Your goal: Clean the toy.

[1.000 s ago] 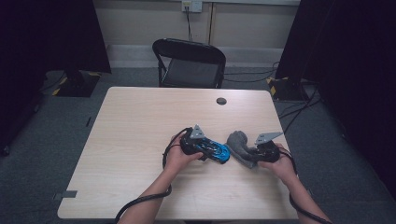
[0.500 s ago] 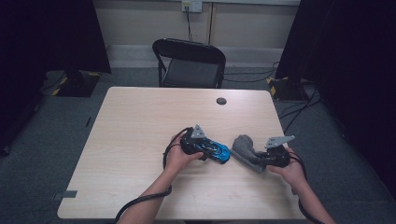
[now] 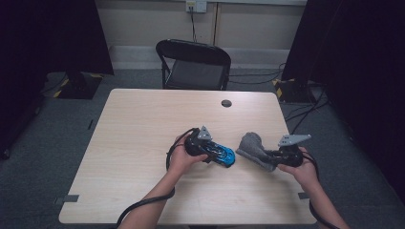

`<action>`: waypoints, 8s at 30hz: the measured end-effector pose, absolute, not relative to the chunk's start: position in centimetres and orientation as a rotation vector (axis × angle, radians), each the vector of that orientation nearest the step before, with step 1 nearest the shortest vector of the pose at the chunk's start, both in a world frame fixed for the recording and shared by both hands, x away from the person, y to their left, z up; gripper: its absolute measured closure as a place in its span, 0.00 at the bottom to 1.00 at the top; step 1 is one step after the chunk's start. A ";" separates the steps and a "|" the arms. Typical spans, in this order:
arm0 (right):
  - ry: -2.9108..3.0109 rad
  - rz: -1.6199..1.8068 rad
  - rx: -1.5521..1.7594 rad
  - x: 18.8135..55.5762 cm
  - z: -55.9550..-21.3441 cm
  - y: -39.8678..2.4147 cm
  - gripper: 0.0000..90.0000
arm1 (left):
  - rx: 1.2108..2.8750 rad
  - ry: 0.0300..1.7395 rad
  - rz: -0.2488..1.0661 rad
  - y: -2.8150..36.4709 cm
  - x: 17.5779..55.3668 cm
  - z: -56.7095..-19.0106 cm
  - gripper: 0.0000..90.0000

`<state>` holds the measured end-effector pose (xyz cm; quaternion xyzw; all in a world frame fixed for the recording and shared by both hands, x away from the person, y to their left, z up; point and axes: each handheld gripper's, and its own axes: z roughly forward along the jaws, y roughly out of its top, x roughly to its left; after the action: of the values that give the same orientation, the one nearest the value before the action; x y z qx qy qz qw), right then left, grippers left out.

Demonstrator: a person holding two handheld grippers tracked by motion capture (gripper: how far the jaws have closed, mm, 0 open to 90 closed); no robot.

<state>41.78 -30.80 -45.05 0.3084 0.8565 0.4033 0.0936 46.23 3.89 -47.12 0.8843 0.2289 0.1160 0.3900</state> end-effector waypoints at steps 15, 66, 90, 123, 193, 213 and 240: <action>2.560 1.246 0.771 42.8 -42.4 -26.1 0.82 | 2.183 0.642 0.336 10.5 44.7 -43.0 0.25; 2.831 1.318 0.288 44.3 -45.9 -5.2 0.29 | 2.156 0.801 0.302 21.0 37.7 -44.1 0.29; 2.653 1.180 0.730 48.2 -47.6 -12.1 0.17 | 2.202 0.746 0.230 18.7 38.5 -45.1 0.29; 2.735 1.050 0.616 49.5 -49.7 -10.1 0.27 | 2.219 0.726 0.232 18.6 38.6 -45.3 0.29; 2.615 1.517 0.645 46.0 -43.1 -11.9 0.29 | 2.050 1.122 0.372 16.7 44.9 -40.6 0.80; 2.601 1.430 0.667 46.8 -42.6 -11.3 0.29 | 2.144 0.865 0.202 11.9 43.8 -40.6 0.81; 2.590 1.415 0.713 47.5 -42.6 -12.1 0.29 | 2.105 0.907 0.190 15.9 43.0 -40.9 0.81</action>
<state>47.53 -12.13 -42.57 0.2346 0.8519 0.4653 0.0525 42.98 15.87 -40.93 0.8353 0.3599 0.0755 0.4087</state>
